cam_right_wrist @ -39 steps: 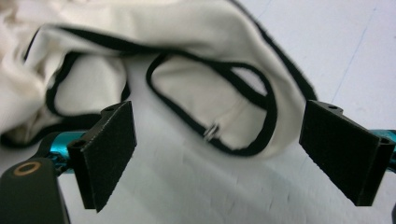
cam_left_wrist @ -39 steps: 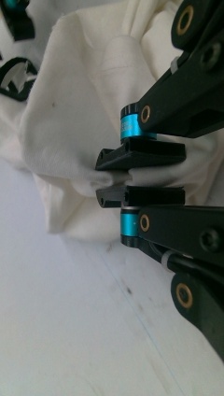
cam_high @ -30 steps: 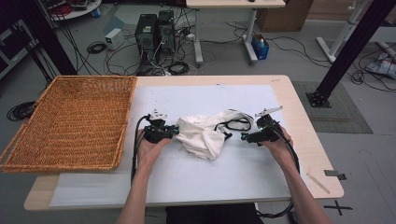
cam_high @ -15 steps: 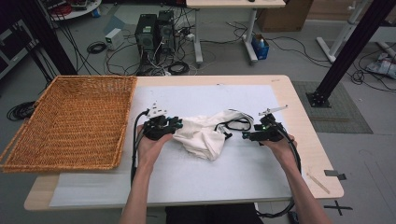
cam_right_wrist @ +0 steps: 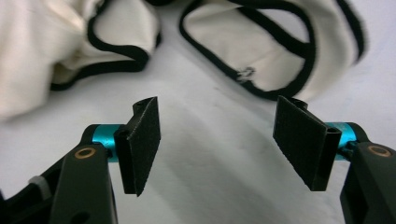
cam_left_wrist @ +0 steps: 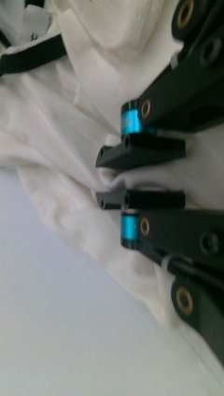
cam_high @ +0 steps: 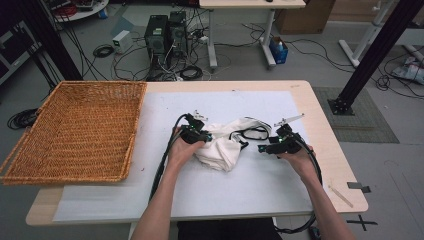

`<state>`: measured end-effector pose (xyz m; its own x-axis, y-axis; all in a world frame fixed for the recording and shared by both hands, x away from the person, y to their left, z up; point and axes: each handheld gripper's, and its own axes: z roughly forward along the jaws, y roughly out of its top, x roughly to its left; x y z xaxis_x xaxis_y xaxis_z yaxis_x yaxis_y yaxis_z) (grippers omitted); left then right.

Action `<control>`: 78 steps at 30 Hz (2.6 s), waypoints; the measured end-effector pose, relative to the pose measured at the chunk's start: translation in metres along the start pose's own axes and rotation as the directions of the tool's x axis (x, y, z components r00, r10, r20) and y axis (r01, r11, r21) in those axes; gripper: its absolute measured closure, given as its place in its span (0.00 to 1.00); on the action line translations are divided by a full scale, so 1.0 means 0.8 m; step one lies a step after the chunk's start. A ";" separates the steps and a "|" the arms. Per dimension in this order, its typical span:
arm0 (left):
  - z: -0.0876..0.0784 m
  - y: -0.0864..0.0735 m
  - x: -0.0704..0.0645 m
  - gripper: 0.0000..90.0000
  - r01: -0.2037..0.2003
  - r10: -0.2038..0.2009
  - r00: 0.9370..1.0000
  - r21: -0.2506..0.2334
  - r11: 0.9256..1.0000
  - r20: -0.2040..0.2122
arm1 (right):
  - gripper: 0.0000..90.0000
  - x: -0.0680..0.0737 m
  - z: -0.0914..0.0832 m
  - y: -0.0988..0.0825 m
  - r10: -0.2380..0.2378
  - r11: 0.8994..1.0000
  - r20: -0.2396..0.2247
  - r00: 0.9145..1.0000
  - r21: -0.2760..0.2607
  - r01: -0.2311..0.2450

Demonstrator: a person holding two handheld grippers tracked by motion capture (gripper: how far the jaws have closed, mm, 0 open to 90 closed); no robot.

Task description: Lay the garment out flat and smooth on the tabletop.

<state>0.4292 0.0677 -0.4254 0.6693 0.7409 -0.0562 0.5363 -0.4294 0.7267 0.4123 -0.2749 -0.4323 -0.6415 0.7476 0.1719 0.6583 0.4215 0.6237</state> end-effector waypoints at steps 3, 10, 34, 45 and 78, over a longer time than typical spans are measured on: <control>-0.022 -0.008 0.020 0.93 0.050 -0.052 0.994 -0.023 0.998 -0.096 | 0.38 0.002 0.000 0.001 -0.058 0.998 0.045 0.997 0.017 0.057; -0.063 -0.054 0.049 0.92 0.180 -0.182 0.964 -0.032 0.983 -0.195 | 0.34 0.001 -0.002 0.001 -0.055 0.998 0.003 0.998 -0.020 0.055; 0.009 0.022 0.000 0.95 0.068 -0.068 0.997 0.007 0.998 -0.024 | 0.29 0.000 -0.019 0.003 0.034 0.995 -0.075 0.997 -0.086 -0.041; -0.057 -0.047 0.053 0.86 0.252 -0.260 0.952 -0.070 0.965 -0.164 | 0.51 0.035 0.027 0.027 -0.040 0.999 -0.141 0.989 -0.043 0.034; 0.027 0.003 -0.003 0.43 0.140 -0.139 0.990 -0.024 0.990 0.034 | 0.49 -0.024 -0.039 0.002 0.038 0.996 0.117 0.992 -0.083 -0.028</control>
<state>0.4399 0.0536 -0.4378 0.6048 0.7758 -0.1799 0.6125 -0.3089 0.7276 0.4135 -0.3044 -0.4108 -0.5657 0.8180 0.1045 0.6409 0.3564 0.6799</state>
